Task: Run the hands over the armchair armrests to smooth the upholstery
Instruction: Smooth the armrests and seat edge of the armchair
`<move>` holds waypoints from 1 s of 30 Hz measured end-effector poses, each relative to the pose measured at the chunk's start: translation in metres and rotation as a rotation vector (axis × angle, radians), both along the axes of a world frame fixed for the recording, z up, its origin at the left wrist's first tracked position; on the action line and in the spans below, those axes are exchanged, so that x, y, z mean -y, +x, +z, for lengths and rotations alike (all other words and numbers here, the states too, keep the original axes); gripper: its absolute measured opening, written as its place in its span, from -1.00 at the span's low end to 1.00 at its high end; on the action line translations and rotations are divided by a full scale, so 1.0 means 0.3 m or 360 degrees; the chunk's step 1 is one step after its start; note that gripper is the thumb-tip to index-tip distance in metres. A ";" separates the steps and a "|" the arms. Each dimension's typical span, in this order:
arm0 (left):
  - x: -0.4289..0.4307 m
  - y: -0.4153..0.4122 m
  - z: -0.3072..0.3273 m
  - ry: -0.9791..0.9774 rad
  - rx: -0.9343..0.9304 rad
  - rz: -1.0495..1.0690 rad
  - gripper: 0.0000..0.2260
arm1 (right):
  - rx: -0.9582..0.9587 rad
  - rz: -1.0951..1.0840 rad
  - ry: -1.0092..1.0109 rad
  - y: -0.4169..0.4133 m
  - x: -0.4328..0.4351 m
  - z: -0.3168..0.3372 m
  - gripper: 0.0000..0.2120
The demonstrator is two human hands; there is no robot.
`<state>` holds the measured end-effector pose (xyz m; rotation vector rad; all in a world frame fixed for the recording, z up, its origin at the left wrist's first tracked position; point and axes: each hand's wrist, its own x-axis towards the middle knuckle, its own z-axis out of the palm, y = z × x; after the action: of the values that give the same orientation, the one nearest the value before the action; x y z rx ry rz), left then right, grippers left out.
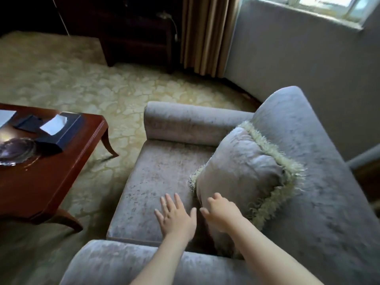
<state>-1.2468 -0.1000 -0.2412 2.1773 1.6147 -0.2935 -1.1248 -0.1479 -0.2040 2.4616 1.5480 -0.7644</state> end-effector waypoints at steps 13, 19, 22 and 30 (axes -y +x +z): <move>0.480 0.945 0.279 0.0101 0.0367 -0.0223 -0.31 | 0.0489 0.0052 0.0726 0.980 0.468 0.328 -0.67; 0.702 1.169 0.291 0.0364 0.0616 -0.0025 -0.46 | 0.0151 -0.0076 0.0289 1.096 0.534 0.222 -0.45; 0.715 1.190 0.253 0.0113 0.0681 -0.0064 -0.47 | 0.0012 -0.0164 0.0382 1.102 0.551 0.156 -0.43; 0.713 1.197 0.181 0.0208 0.0819 0.0004 -0.47 | 0.0031 -0.0139 0.0405 1.106 0.548 0.130 -0.42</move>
<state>-0.8877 -0.3138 -0.1868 2.1107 1.3687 0.3582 -0.7930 -0.3122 -0.1651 2.7224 1.6315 -0.5857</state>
